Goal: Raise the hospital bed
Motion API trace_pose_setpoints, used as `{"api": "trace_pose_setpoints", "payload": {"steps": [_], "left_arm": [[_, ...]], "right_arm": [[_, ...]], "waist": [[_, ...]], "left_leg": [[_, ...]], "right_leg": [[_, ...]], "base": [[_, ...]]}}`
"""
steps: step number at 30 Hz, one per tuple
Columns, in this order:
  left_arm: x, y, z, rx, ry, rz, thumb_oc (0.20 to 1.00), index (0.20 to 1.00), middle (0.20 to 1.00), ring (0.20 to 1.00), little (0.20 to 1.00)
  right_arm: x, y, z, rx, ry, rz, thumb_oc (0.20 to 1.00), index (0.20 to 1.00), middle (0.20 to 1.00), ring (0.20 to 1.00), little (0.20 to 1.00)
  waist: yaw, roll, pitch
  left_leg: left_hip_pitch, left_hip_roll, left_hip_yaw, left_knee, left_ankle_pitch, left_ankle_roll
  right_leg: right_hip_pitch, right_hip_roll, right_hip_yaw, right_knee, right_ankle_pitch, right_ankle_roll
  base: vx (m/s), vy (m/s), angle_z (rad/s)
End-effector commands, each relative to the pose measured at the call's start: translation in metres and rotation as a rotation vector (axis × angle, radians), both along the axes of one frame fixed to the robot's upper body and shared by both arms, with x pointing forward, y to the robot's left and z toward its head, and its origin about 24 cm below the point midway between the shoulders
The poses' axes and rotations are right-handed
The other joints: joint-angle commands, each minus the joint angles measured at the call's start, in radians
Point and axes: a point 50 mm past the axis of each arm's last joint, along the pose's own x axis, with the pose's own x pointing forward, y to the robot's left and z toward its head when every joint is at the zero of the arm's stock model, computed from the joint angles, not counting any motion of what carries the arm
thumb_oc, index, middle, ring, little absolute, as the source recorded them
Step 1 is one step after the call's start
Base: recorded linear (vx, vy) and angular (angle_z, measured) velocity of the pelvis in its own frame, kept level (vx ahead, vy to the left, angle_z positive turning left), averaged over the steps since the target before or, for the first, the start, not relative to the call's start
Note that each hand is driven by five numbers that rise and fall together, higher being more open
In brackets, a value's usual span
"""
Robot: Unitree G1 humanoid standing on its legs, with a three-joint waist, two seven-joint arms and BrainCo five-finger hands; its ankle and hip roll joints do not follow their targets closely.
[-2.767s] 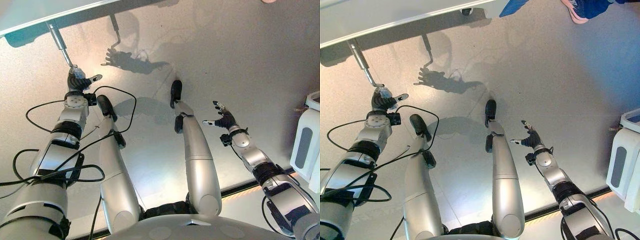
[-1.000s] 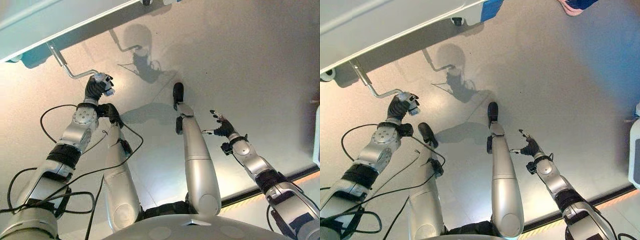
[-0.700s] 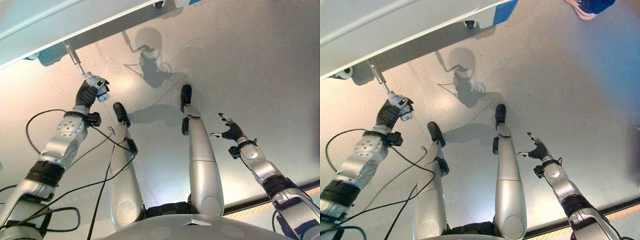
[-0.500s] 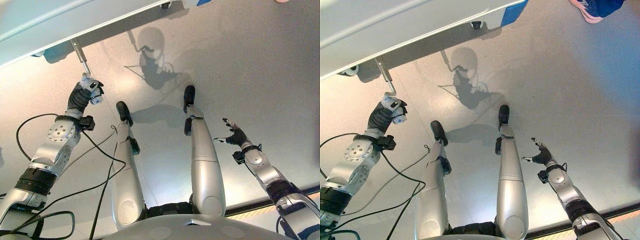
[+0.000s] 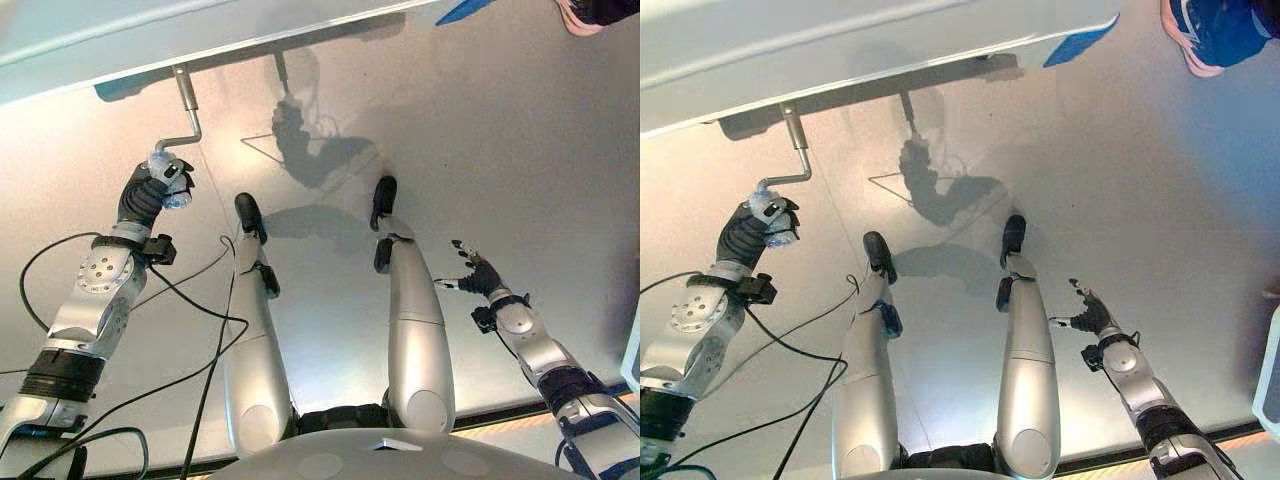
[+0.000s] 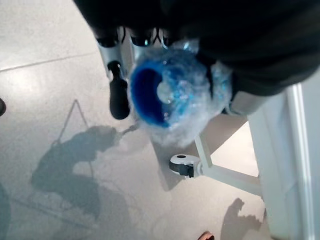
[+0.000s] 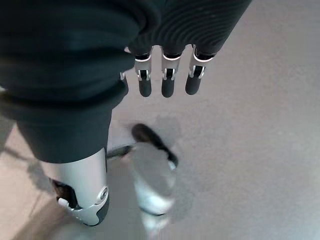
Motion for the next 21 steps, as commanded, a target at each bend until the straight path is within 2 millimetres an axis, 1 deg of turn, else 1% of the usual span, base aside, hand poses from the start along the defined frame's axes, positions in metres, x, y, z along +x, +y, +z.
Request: {"api": "trace_pose_setpoints", "payload": {"steps": [1,4,5,6,7,8,10,11,14,15,16,19,21], "left_arm": [[-0.022,0.024,0.010,0.123,-0.107,0.091,0.200,0.200,0.200,0.200,0.200],[-0.022,0.024,0.010,0.123,-0.107,0.091,0.200,0.200,0.200,0.200,0.200],[-0.006,0.037,0.005,0.148,-0.074,0.195,0.200,0.200,0.200,0.200,0.200],[0.005,0.041,0.011,0.159,-0.082,0.231,0.200,0.200,0.200,0.200,0.200],[0.006,0.041,0.011,0.160,-0.083,0.230,0.200,0.200,0.200,0.200,0.200],[0.012,0.042,0.014,0.169,-0.084,0.253,0.200,0.200,0.200,0.200,0.200],[0.013,0.042,0.014,0.169,-0.084,0.253,0.200,0.200,0.200,0.200,0.200],[0.026,0.044,0.023,0.161,-0.102,0.290,0.200,0.200,0.200,0.200,0.200],[0.036,0.042,0.032,0.158,-0.119,0.308,0.200,0.200,0.200,0.200,0.200],[0.037,0.042,0.033,0.158,-0.120,0.308,0.200,0.200,0.200,0.200,0.200],[0.045,0.043,0.038,0.174,-0.114,0.328,0.200,0.200,0.200,0.200,0.200],[0.050,0.045,0.041,0.203,-0.098,0.344,0.200,0.200,0.200,0.200,0.200],[0.054,0.052,0.038,0.214,-0.061,0.384,0.200,0.200,0.200,0.200,0.200]], "right_arm": [[-0.006,0.000,-0.007,0.011,0.031,0.000,1.000,1.000,1.000,1.000,1.000],[-0.006,0.000,-0.007,0.011,0.031,0.000,1.000,1.000,1.000,1.000,1.000],[0.002,0.008,-0.004,0.014,0.016,0.022,1.000,1.000,1.000,1.000,1.000],[0.005,0.012,-0.002,0.025,0.000,0.030,1.000,1.000,1.000,1.000,1.000],[0.005,0.011,-0.001,0.025,-0.001,0.029,1.000,1.000,1.000,1.000,1.000],[0.006,0.013,-0.001,0.026,-0.002,0.032,1.000,1.000,1.000,1.000,1.000],[0.006,0.013,-0.001,0.026,-0.002,0.032,1.000,1.000,1.000,1.000,1.000],[0.009,0.020,-0.003,0.040,0.000,0.045,1.000,1.000,1.000,1.000,1.000],[0.011,0.027,-0.003,0.057,-0.004,0.057,1.000,1.000,1.000,1.000,1.000],[0.011,0.027,-0.003,0.057,-0.004,0.056,1.000,1.000,1.000,1.000,1.000],[0.013,0.034,-0.003,0.073,-0.007,0.070,1.000,1.000,1.000,1.000,1.000],[0.015,0.037,-0.004,0.082,-0.004,0.076,1.000,1.000,1.000,1.000,1.000],[0.017,0.043,-0.003,0.092,-0.007,0.089,1.000,1.000,1.000,1.000,1.000]], "waist": [[0.028,-0.010,-0.023],[0.028,-0.010,-0.023],[0.017,-0.055,-0.023],[0.016,-0.073,-0.023],[0.017,-0.073,-0.023],[0.013,-0.083,-0.023],[0.014,-0.083,-0.023],[0.003,-0.106,-0.023],[-0.002,-0.125,-0.023],[-0.001,-0.125,-0.023],[-0.010,-0.140,-0.023],[-0.014,-0.148,-0.023],[-0.021,-0.159,-0.023]], "left_leg": [[-0.099,-0.027,0.010,0.105,-0.040,0.049],[-0.099,-0.027,0.010,0.105,-0.040,0.049],[-0.145,-0.030,-0.004,0.165,-0.073,0.064],[-0.178,-0.028,-0.011,0.203,-0.094,0.070],[-0.180,-0.028,-0.012,0.205,-0.095,0.070],[-0.191,-0.028,-0.014,0.222,-0.104,0.072],[-0.192,-0.028,-0.014,0.222,-0.104,0.072],[-0.215,-0.034,-0.018,0.261,-0.129,0.082],[-0.243,-0.035,-0.021,0.302,-0.149,0.089],[-0.244,-0.035,-0.021,0.303,-0.149,0.089],[-0.259,-0.037,-0.024,0.329,-0.165,0.093],[-0.268,-0.034,-0.021,0.345,-0.177,0.096],[-0.272,-0.032,-0.022,0.361,-0.188,0.100]], "right_leg": [[0.039,-0.026,0.073,-0.144,0.132,0.150],[0.039,-0.026,0.073,-0.144,0.132,0.150],[0.024,-0.025,0.072,-0.145,0.131,0.151],[0.008,-0.023,0.072,-0.135,0.127,0.152],[0.007,-0.023,0.072,-0.134,0.127,0.152],[0.003,-0.025,0.072,-0.132,0.126,0.153],[0.003,-0.025,0.072,-0.132,0.126,0.153],[-0.010,-0.028,0.073,-0.121,0.122,0.154],[-0.024,-0.031,0.075,-0.114,0.121,0.156],[-0.025,-0.030,0.075,-0.113,0.121,0.156],[-0.028,-0.032,0.078,-0.122,0.128,0.160],[-0.031,-0.031,0.082,-0.126,0.133,0.161],[-0.029,-0.030,0.085,-0.130,0.138,0.161]], "base": [[0.09,0.064,0.02],[0.01,0.055,0.00],[0.03,0.171,0.01],[0.03,0.172,-0.05],[0.01,0.066,-0.06],[0.00,0.026,0.03],[0.01,0.057,0.18],[0.02,0.114,0.13],[0.01,0.088,-0.02],[0.00,0.107,-0.03],[0.00,0.101,-0.01],[0.00,0.067,-0.06],[0.00,0.059,-0.08]]}}
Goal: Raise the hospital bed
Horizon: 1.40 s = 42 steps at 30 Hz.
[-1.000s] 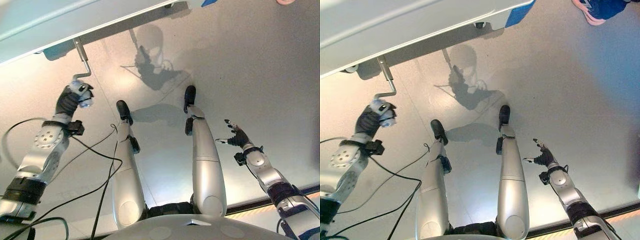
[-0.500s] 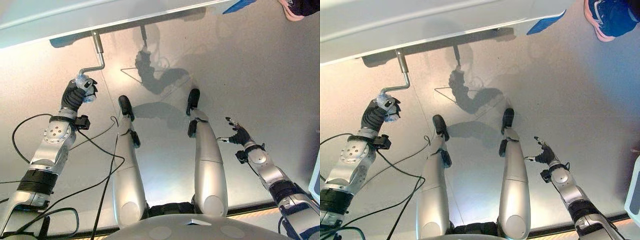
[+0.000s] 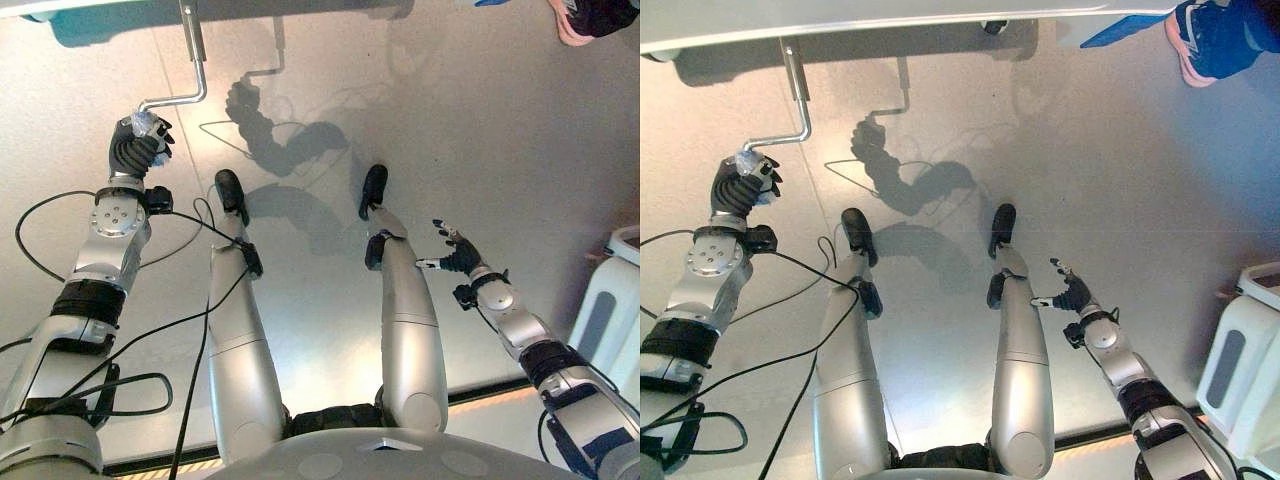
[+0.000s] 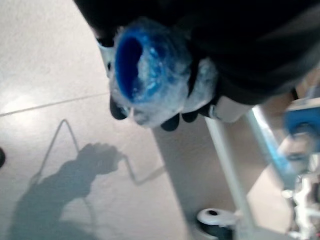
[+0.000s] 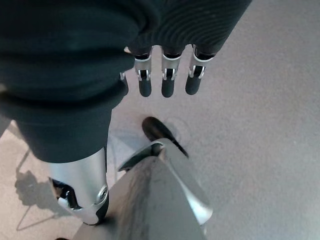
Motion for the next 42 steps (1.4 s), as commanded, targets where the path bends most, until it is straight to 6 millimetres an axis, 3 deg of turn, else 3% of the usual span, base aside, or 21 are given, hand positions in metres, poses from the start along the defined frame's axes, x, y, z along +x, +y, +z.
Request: {"api": "trace_pose_setpoints", "payload": {"steps": [1,9,15,16,17,21,22,25,31,34,35,36,37,42], "left_arm": [[-0.008,0.032,0.008,0.094,0.016,0.135,0.200,0.200,0.200,0.200,0.200],[0.006,0.041,0.000,0.184,0.166,0.218,0.200,0.200,0.200,0.200,0.200],[0.019,0.019,-0.003,0.213,0.183,0.175,0.200,0.200,0.200,0.200,0.200],[0.022,0.012,-0.004,0.216,0.184,0.154,0.200,0.200,0.200,0.200,0.200],[0.028,-0.007,-0.006,0.226,0.168,0.095,0.200,0.200,0.200,0.200,0.200],[0.032,-0.027,-0.006,0.232,0.142,0.026,0.200,0.200,0.200,0.200,0.200],[0.035,-0.047,-0.005,0.234,0.117,-0.043,0.200,0.200,0.200,0.200,0.200],[0.037,-0.082,0.000,0.220,0.056,-0.176,0.200,0.200,0.200,0.200,0.200],[0.035,-0.107,0.007,0.181,-0.002,-0.277,0.200,0.200,0.200,0.200,0.200],[0.028,-0.131,0.015,0.143,-0.071,-0.396,0.200,0.200,0.200,0.200,0.200],[0.019,-0.140,0.016,0.086,-0.108,-0.462,0.200,0.200,0.200,0.200,0.200],[0.019,-0.140,0.016,0.085,-0.108,-0.462,0.200,0.200,0.200,0.200,0.200],[0.016,-0.143,0.022,0.069,-0.139,-0.484,0.200,0.200,0.200,0.200,0.200],[-0.016,-0.144,0.021,-0.092,-0.208,-0.608,0.200,0.200,0.200,0.200,0.200]], "right_arm": [[-0.013,0.004,-0.013,0.022,0.042,0.011,1.000,1.000,1.000,1.000,1.000],[-0.008,0.018,-0.012,0.053,0.038,0.050,1.000,1.000,1.000,1.000,1.000],[-0.003,0.024,-0.008,0.057,0.027,0.075,1.000,1.000,1.000,1.000,1.000],[-0.002,0.026,-0.007,0.057,0.025,0.078,1.000,1.000,1.000,1.000,1.000],[-0.001,0.028,-0.007,0.054,0.026,0.078,1.000,1.000,1.000,1.000,1.000],[0.000,0.030,-0.006,0.051,0.022,0.080,1.000,1.000,1.000,1.000,1.000],[0.001,0.031,-0.006,0.042,0.021,0.082,1.000,1.000,1.000,1.000,1.000],[0.005,0.031,-0.003,0.018,0.012,0.079,1.000,1.000,1.000,1.000,1.000],[0.007,0.027,0.000,-0.005,0.006,0.077,1.000,1.000,1.000,1.000,1.000],[0.006,0.018,0.001,-0.039,0.003,0.062,1.000,1.000,1.000,1.000,1.000],[0.004,0.012,-0.002,-0.049,0.015,0.040,1.000,1.000,1.000,1.000,1.000],[0.003,0.012,-0.002,-0.049,0.015,0.040,1.000,1.000,1.000,1.000,1.000],[0.004,0.009,-0.001,-0.051,0.013,0.030,1.000,1.000,1.000,1.000,1.000],[-0.013,-0.001,-0.020,-0.044,0.080,-0.018,1.000,1.000,1.000,1.000,1.000]], "waist": [[0.003,-0.043,-0.017],[-0.022,-0.079,-0.017],[-0.035,-0.085,-0.017],[-0.037,-0.087,-0.017],[-0.038,-0.084,-0.017],[-0.040,-0.081,-0.017],[-0.044,-0.076,-0.017],[-0.053,-0.063,-0.017],[-0.063,-0.050,-0.017],[-0.064,-0.026,-0.017],[-0.057,-0.005,-0.017],[-0.057,-0.005,-0.017],[-0.055,0.004,-0.017],[-0.025,0.044,-0.017]], "left_leg": [[0.011,-0.036,0.035,0.076,-0.098,0.034],[-0.006,-0.025,0.042,0.122,-0.124,0.043],[-0.017,-0.018,0.059,0.141,-0.130,0.046],[-0.017,-0.017,0.061,0.140,-0.129,0.047],[-0.017,-0.016,0.068,0.135,-0.122,0.047],[-0.015,-0.015,0.070,0.126,-0.112,0.045],[-0.012,-0.012,0.072,0.114,-0.102,0.043],[0.021,-0.003,0.083,0.047,-0.064,0.027],[0.071,0.003,0.092,-0.040,-0.013,0.009],[0.146,0.007,0.097,-0.169,0.053,-0.014],[0.193,0.005,0.100,-0.245,0.093,-0.030],[0.196,0.004,0.100,-0.248,0.094,-0.030],[0.186,0.001,0.105,-0.284,0.142,-0.027],[0.318,0.016,0.107,-0.447,0.224,-0.060]], "right_leg": [[0.036,-0.049,0.079,-0.046,0.051,0.110],[0.013,-0.042,0.100,-0.050,0.054,0.110],[-0.016,-0.036,0.119,-0.043,0.060,0.110],[-0.018,-0.036,0.121,-0.045,0.061,0.110],[-0.024,-0.037,0.124,-0.042,0.061,0.110],[-0.030,-0.034,0.128,-0.041,0.063,0.108],[-0.033,-0.030,0.130,-0.040,0.065,0.105],[-0.026,-0.025,0.128,-0.058,0.073,0.103],[-0.014,-0.015,0.127,-0.065,0.075,0.101],[0.011,-0.006,0.115,-0.063,0.061,0.096],[0.028,0.002,0.107,-0.060,0.047,0.093],[0.029,0.002,0.106,-0.061,0.047,0.093],[0.007,0.005,0.107,-0.065,0.073,0.083],[0.048,0.042,0.089,-0.018,0.019,0.066]], "base": [[0.00,0.045,-0.09],[-0.01,0.038,-0.10],[-0.01,0.012,-0.06],[-0.04,-0.014,-0.04],[-0.03,-0.020,-0.04],[-0.02,-0.051,-0.06],[-0.03,-0.086,-0.04],[-0.03,-0.132,0.01],[-0.02,-0.106,-0.04],[0.00,-0.182,0.05],[0.01,-0.157,0.09],[-0.06,-0.138,0.03],[-0.06,-0.104,-0.04],[0.02,-0.129,-0.07]]}}
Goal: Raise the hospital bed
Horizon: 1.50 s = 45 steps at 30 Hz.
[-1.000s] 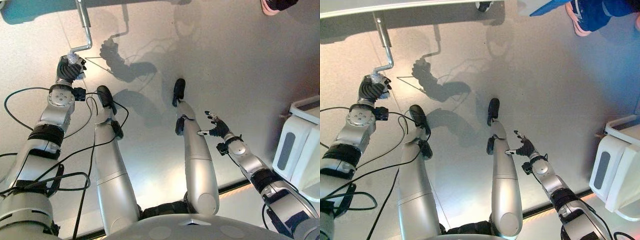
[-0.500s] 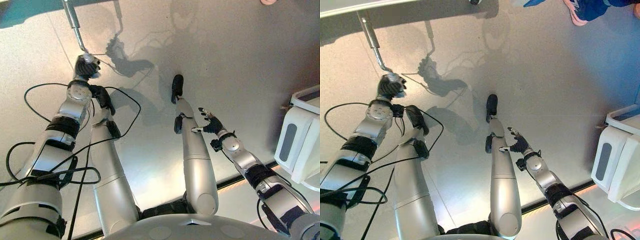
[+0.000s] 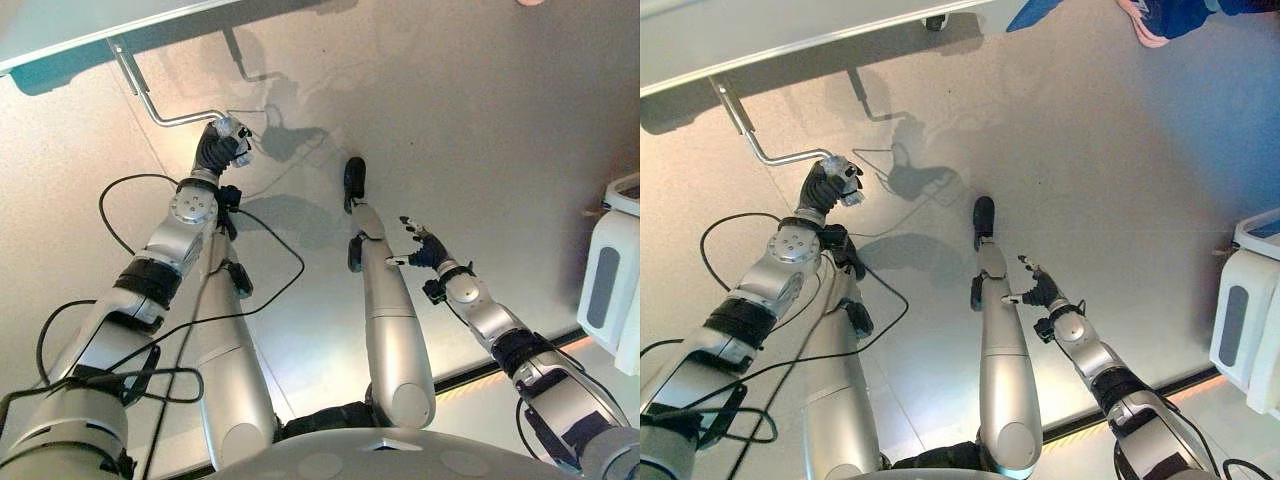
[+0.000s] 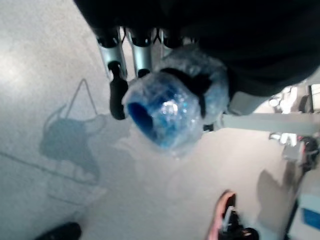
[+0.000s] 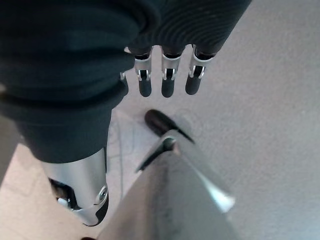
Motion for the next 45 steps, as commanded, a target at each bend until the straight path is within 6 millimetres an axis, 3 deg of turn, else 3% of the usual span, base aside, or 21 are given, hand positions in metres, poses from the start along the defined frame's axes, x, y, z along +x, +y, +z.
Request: {"api": "trace_pose_setpoints", "payload": {"steps": [1,5,6,15,23,28,29,31,32,33,35,36,37,42,45], "left_arm": [[-0.023,-0.051,0.038,-0.091,-0.239,-0.311,0.200,0.200,0.200,0.200,0.200],[-0.034,-0.045,0.037,-0.108,-0.248,-0.329,0.200,0.200,0.200,0.200,0.200],[-0.049,-0.034,0.035,-0.124,-0.258,-0.342,0.200,0.200,0.200,0.200,0.200],[-0.092,0.010,0.036,-0.081,-0.263,-0.298,0.200,0.200,0.200,0.200,0.200],[-0.108,0.043,0.036,-0.020,-0.250,-0.180,0.200,0.200,0.200,0.200,0.200],[-0.102,0.064,0.026,0.053,-0.211,-0.047,0.200,0.200,0.200,0.200,0.200],[-0.097,0.076,0.011,0.017,-0.162,0.031,0.200,0.200,0.200,0.200,0.200],[-0.090,0.084,0.009,0.059,-0.157,0.106,0.200,0.200,0.200,0.200,0.200],[-0.088,0.084,0.012,0.059,-0.169,0.106,0.200,0.200,0.200,0.200,0.200],[-0.081,0.094,0.003,0.047,-0.140,0.189,0.200,0.200,0.200,0.200,0.200],[-0.073,0.097,0.002,0.047,-0.130,0.218,0.200,0.200,0.200,0.200,0.200],[-0.073,0.097,0.002,0.047,-0.130,0.217,0.200,0.200,0.200,0.200,0.200],[-0.059,0.103,0.007,0.046,-0.138,0.286,0.200,0.200,0.200,0.200,0.200],[-0.026,0.113,0.021,0.065,-0.116,0.400,0.200,0.200,0.200,0.200,0.200],[-0.018,0.119,0.022,0.092,-0.080,0.439,0.200,0.200,0.200,0.200,0.200]], "right_arm": [[-0.023,-0.024,-0.017,-0.049,0.075,-0.053,1.000,1.000,1.000,1.000,1.000],[-0.028,-0.028,-0.023,-0.042,0.098,-0.074,1.000,1.000,1.000,1.000,1.000],[-0.037,-0.036,-0.029,-0.039,0.120,-0.100,1.000,1.000,1.000,1.000,1.000],[-0.063,-0.066,-0.039,-0.059,0.174,-0.184,1.000,1.000,1.000,1.000,1.000],[-0.071,-0.074,-0.043,-0.058,0.200,-0.208,1.000,1.000,1.000,1.000,1.000],[-0.066,-0.066,-0.043,-0.049,0.193,-0.179,1.000,1.000,1.000,1.000,1.000],[-0.066,-0.065,-0.043,-0.055,0.199,-0.169,1.000,1.000,1.000,1.000,1.000],[-0.061,-0.064,-0.040,-0.056,0.183,-0.164,1.000,1.000,1.000,1.000,1.000],[-0.058,-0.064,-0.037,-0.055,0.172,-0.165,1.000,1.000,1.000,1.000,1.000],[-0.057,-0.063,-0.037,-0.051,0.166,-0.166,1.000,1.000,1.000,1.000,1.000],[-0.055,-0.062,-0.035,-0.047,0.159,-0.168,1.000,1.000,1.000,1.000,1.000],[-0.055,-0.062,-0.035,-0.047,0.159,-0.169,1.000,1.000,1.000,1.000,1.000],[-0.051,-0.060,-0.033,-0.039,0.146,-0.166,1.000,1.000,1.000,1.000,1.000],[-0.043,-0.045,-0.031,-0.006,0.129,-0.134,1.000,1.000,1.000,1.000,1.000],[-0.040,-0.040,-0.030,0.001,0.122,-0.119,1.000,1.000,1.000,1.000,1.000]], "waist": [[0.012,0.064,-0.009],[0.019,0.073,-0.009],[0.025,0.087,-0.009],[0.055,0.126,-0.009],[0.095,0.131,-0.009],[0.107,0.107,-0.009],[0.108,0.097,-0.009],[0.104,0.085,-0.009],[0.102,0.085,-0.009],[0.097,0.070,-0.009],[0.095,0.063,-0.009],[0.095,0.063,-0.009],[0.086,0.042,-0.009],[0.056,-0.014,-0.009],[0.048,-0.026,-0.009]], "left_leg": [[0.051,0.018,-0.014,-0.098,0.098,-0.015],[0.083,0.022,-0.011,-0.123,0.108,-0.020],[0.101,0.023,-0.010,-0.115,0.101,-0.015],[0.046,-0.003,-0.037,0.037,0.016,0.020],[-0.015,-0.031,-0.045,0.097,-0.022,0.039],[-0.056,-0.039,-0.052,0.135,-0.040,0.043],[-0.053,-0.038,-0.061,0.158,-0.082,0.039],[-0.083,-0.044,-0.067,0.183,-0.095,0.042],[-0.109,-0.048,-0.063,0.178,-0.064,0.050],[-0.115,-0.045,-0.067,0.211,-0.107,0.044],[-0.133,-0.046,-0.074,0.232,-0.121,0.048],[-0.134,-0.046,-0.074,0.232,-0.121,0.048],[-0.168,-0.045,-0.080,0.279,-0.142,0.054],[-0.238,-0.040,-0.091,0.389,-0.203,0.073],[-0.252,-0.037,-0.089,0.419,-0.221,0.076]], "right_leg": [[0.014,0.007,-0.013,0.072,-0.022,0.081],[0.028,0.011,-0.017,0.085,-0.035,0.081],[0.040,0.011,-0.017,0.098,-0.042,0.081],[0.071,-0.027,-0.026,0.100,-0.030,0.093],[0.101,-0.069,-0.046,0.031,0.014,0.111],[0.113,-0.079,-0.058,-0.007,0.023,0.114],[0.132,-0.082,-0.064,-0.005,-0.003,0.119],[0.124,-0.084,-0.066,-0.013,0.003,0.120],[0.100,-0.087,-0.065,-0.022,0.032,0.118],[0.110,-0.090,-0.066,-0.013,0.009,0.123],[0.104,-0.090,-0.066,-0.015,0.008,0.123],[0.104,-0.090,-0.066,-0.015,0.008,0.123],[0.084,-0.089,-0.063,-0.006,0.008,0.123],[0.058,-0.087,-0.056,0.009,0.004,0.125],[0.051,-0.088,-0.051,0.008,0.006,0.125]], "base": [[0.02,-0.103,-0.03],[0.02,-0.047,-0.05],[0.04,-0.047,-0.02],[0.02,0.026,0.12],[0.00,0.111,0.12],[0.02,0.089,0.03],[0.08,0.091,0.03],[0.00,0.099,0.05],[0.00,0.097,0.14],[0.01,0.067,0.15],[0.05,0.068,0.09],[0.02,0.087,0.05],[0.02,0.090,0.07],[0.03,0.097,0.04],[0.04,0.086,-0.07]]}}
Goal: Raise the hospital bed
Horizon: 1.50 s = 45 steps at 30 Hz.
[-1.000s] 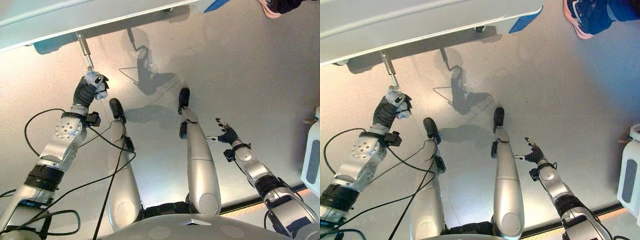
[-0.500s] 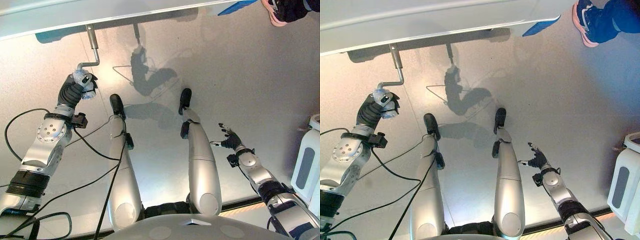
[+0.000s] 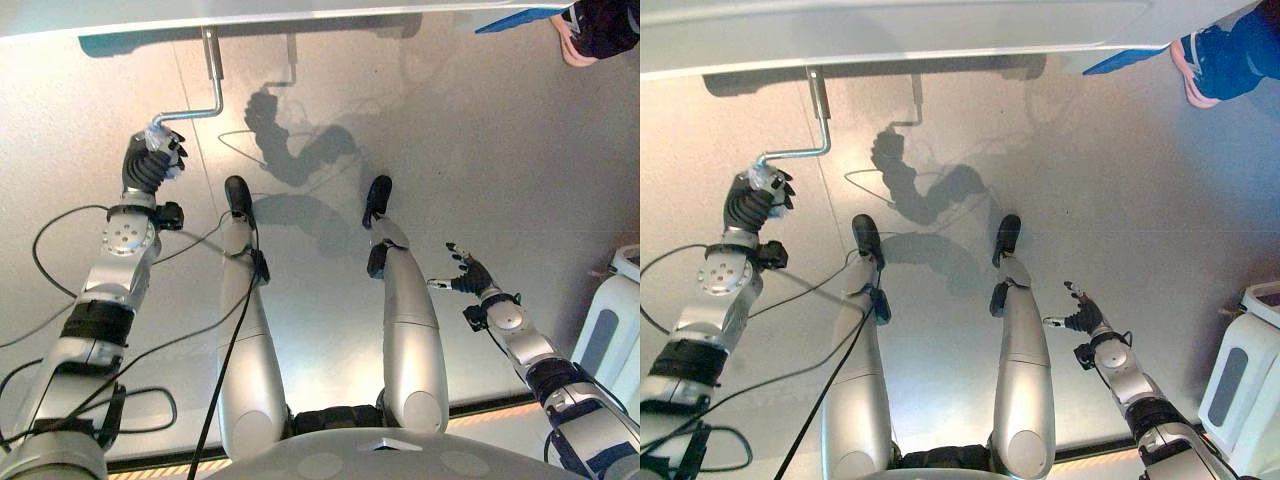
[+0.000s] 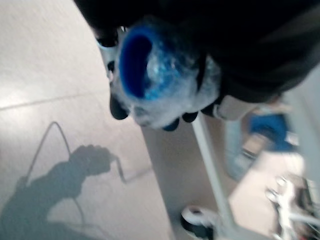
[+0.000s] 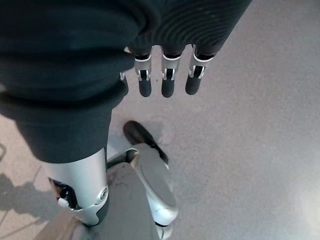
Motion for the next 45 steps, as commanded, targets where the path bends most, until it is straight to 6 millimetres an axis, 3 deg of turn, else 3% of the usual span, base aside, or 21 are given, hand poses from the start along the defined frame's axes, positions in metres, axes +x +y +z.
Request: {"api": "trace_pose_setpoints", "payload": {"steps": [1,8,14,16,17,18,19,20,22,24,26,27,28,29,31,37,38,40,45], "left_arm": [[-0.008,0.040,0.018,0.093,-0.010,0.174,0.200,0.200,0.200,0.200,0.200],[0.008,0.038,0.017,0.144,0.074,0.205,0.200,0.200,0.200,0.200,0.200],[0.021,0.007,0.006,0.184,0.120,0.116,0.200,0.200,0.200,0.200,0.200],[0.021,0.007,0.006,0.184,0.120,0.117,0.200,0.200,0.200,0.200,0.200],[0.026,-0.014,0.000,0.185,0.124,0.053,0.200,0.200,0.200,0.200,0.200],[0.026,-0.014,0.000,0.185,0.124,0.053,0.200,0.200,0.200,0.200,0.200],[0.029,-0.029,-0.001,0.176,0.114,0.001,0.200,0.200,0.200,0.200,0.200],[0.029,-0.029,-0.001,0.176,0.114,0.001,0.200,0.200,0.200,0.200,0.200],[0.030,-0.051,0.000,0.196,0.087,-0.082,0.200,0.200,0.200,0.200,0.200],[0.030,-0.051,0.000,0.196,0.087,-0.082,0.200,0.200,0.200,0.200,0.200],[0.032,-0.082,-0.001,0.177,0.059,-0.198,0.200,0.200,0.200,0.200,0.200],[0.032,-0.082,-0.001,0.176,0.059,-0.198,0.200,0.200,0.200,0.200,0.200],[0.032,-0.098,0.001,0.157,0.038,-0.263,0.200,0.200,0.200,0.200,0.200],[0.032,-0.098,0.001,0.157,0.038,-0.264,0.200,0.200,0.200,0.200,0.200],[0.030,-0.117,0.002,0.127,0.013,-0.338,0.200,0.200,0.200,0.200,0.200],[0.027,-0.120,-0.003,0.110,0.019,-0.355,0.200,0.200,0.200,0.200,0.200],[0.028,-0.121,0.001,0.105,0.003,-0.354,0.200,0.200,0.200,0.200,0.200],[0.026,-0.120,-0.006,0.091,0.023,-0.349,0.200,0.200,0.200,0.200,0.200],[0.025,-0.121,-0.009,0.083,0.030,-0.346,0.200,0.200,0.200,0.200,0.200]], "right_arm": [[-0.007,0.017,-0.012,0.055,0.027,0.023,1.000,1.000,1.000,1.000,1.000],[0.002,0.035,-0.006,0.091,-0.002,0.082,1.000,1.000,1.000,1.000,1.000],[0.007,0.040,0.000,0.078,-0.018,0.113,1.000,1.000,1.000,1.000,1.000],[0.007,0.040,0.000,0.078,-0.018,0.114,1.000,1.000,1.000,1.000,1.000],[0.010,0.039,0.003,0.066,-0.025,0.110,1.000,1.000,1.000,1.000,1.000],[0.010,0.039,0.003,0.066,-0.025,0.110,1.000,1.000,1.000,1.000,1.000],[0.012,0.039,0.005,0.060,-0.034,0.112,1.000,1.000,1.000,1.000,1.000],[0.012,0.039,0.005,0.060,-0.034,0.112,1.000,1.000,1.000,1.000,1.000],[0.014,0.036,0.008,0.040,-0.039,0.110,1.000,1.000,1.000,1.000,1.000],[0.014,0.036,0.008,0.039,-0.038,0.110,1.000,1.000,1.000,1.000,1.000],[0.019,0.034,0.012,0.018,-0.050,0.110,1.000,1.000,1.000,1.000,1.000],[0.019,0.034,0.012,0.018,-0.050,0.110,1.000,1.000,1.000,1.000,1.000],[0.021,0.032,0.014,0.004,-0.056,0.104,1.000,1.000,1.000,1.000,1.000],[0.021,0.031,0.014,0.004,-0.056,0.104,1.000,1.000,1.000,1.000,1.000],[0.023,0.029,0.016,-0.017,-0.058,0.102,1.000,1.000,1.000,1.000,1.000],[0.025,0.026,0.019,-0.036,-0.065,0.099,1.000,1.000,1.000,1.000,1.000],[0.028,0.026,0.022,-0.035,-0.075,0.096,1.000,1.000,1.000,1.000,1.000],[0.027,0.025,0.020,-0.045,-0.069,0.092,1.000,1.000,1.000,1.000,1.000],[0.025,0.024,0.017,-0.041,-0.061,0.084,1.000,1.000,1.000,1.000,1.000]], "waist": [[-0.026,-0.090,-0.016],[-0.047,-0.118,-0.016],[-0.068,-0.119,-0.016],[-0.068,-0.119,-0.016],[-0.077,-0.110,-0.016],[-0.077,-0.110,-0.016],[-0.083,-0.102,-0.016],[-0.083,-0.102,-0.016],[-0.093,-0.092,-0.016],[-0.094,-0.093,-0.016],[-0.105,-0.083,-0.016],[-0.106,-0.083,-0.016],[-0.107,-0.073,-0.016],[-0.108,-0.073,-0.016],[-0.108,-0.054,-0.016],[-0.111,-0.037,-0.016],[-0.111,-0.034,-0.016],[-0.114,-0.031,-0.016],[-0.115,-0.024,-0.016]], "left_leg": [[-0.035,-0.038,0.053,0.121,-0.105,0.045],[-0.067,-0.028,0.059,0.181,-0.138,0.053],[-0.061,-0.022,0.090,0.182,-0.135,0.058],[-0.060,-0.022,0.091,0.181,-0.135,0.059],[-0.063,-0.015,0.096,0.180,-0.120,0.055],[-0.063,-0.015,0.096,0.180,-0.120,0.055],[-0.052,-0.012,0.098,0.150,-0.103,0.051],[-0.051,-0.012,0.098,0.149,-0.102,0.051],[-0.026,-0.005,0.108,0.094,-0.071,0.038],[-0.023,-0.006,0.109,0.091,-0.070,0.038],[0.026,0.002,0.123,-0.012,-0.008,0.017],[0.028,0.002,0.123,-0.015,-0.006,0.017],[0.056,0.001,0.124,-0.075,0.028,0.006],[0.057,0.000,0.124,-0.077,0.030,0.006],[0.112,-0.003,0.134,-0.174,0.083,-0.012],[0.183,0.009,0.146,-0.290,0.154,-0.037],[0.167,0.009,0.154,-0.310,0.193,-0.032],[0.200,0.014,0.160,-0.353,0.213,-0.040],[0.211,0.021,0.165,-0.363,0.219,-0.043]], "right_leg": [[0.024,-0.059,0.085,-0.065,0.068,0.116],[-0.020,-0.053,0.111,-0.044,0.063,0.116],[-0.070,-0.046,0.147,-0.003,0.049,0.112],[-0.070,-0.046,0.147,-0.003,0.049,0.112],[-0.092,-0.042,0.160,0.017,0.046,0.105],[-0.092,-0.042,0.160,0.017,0.046,0.105],[-0.098,-0.041,0.162,0.017,0.049,0.101],[-0.097,-0.041,0.163,0.017,0.049,0.101],[-0.089,-0.035,0.165,-0.003,0.059,0.100],[-0.088,-0.036,0.165,-0.004,0.060,0.100],[-0.072,-0.022,0.160,-0.040,0.075,0.097],[-0.072,-0.023,0.160,-0.041,0.075,0.097],[-0.062,-0.016,0.155,-0.049,0.076,0.095],[-0.062,-0.017,0.155,-0.049,0.077,0.095],[-0.040,-0.002,0.149,-0.065,0.075,0.092],[-0.020,0.021,0.147,-0.070,0.068,0.087],[-0.046,0.027,0.149,-0.074,0.096,0.080],[-0.038,0.042,0.149,-0.075,0.092,0.078],[-0.038,0.044,0.152,-0.064,0.087,0.076]], "base": [[0.02,0.054,-0.08],[0.01,0.051,-0.12],[-0.02,0.005,-0.11],[-0.03,-0.056,-0.07],[-0.04,-0.084,-0.06],[-0.07,-0.160,-0.05],[-0.03,-0.077,-0.02],[-0.05,-0.117,-0.04],[-0.05,-0.099,-0.05],[-0.04,-0.072,-0.01],[-0.08,-0.188,0.01],[-0.07,-0.211,0.08],[-0.04,-0.107,0.07],[-0.06,-0.163,0.01],[-0.05,-0.122,-0.06],[-0.05,-0.098,-0.09],[-0.10,-0.092,-0.03],[-0.05,-0.073,-0.01],[-0.01,-0.037,-0.04]]}}
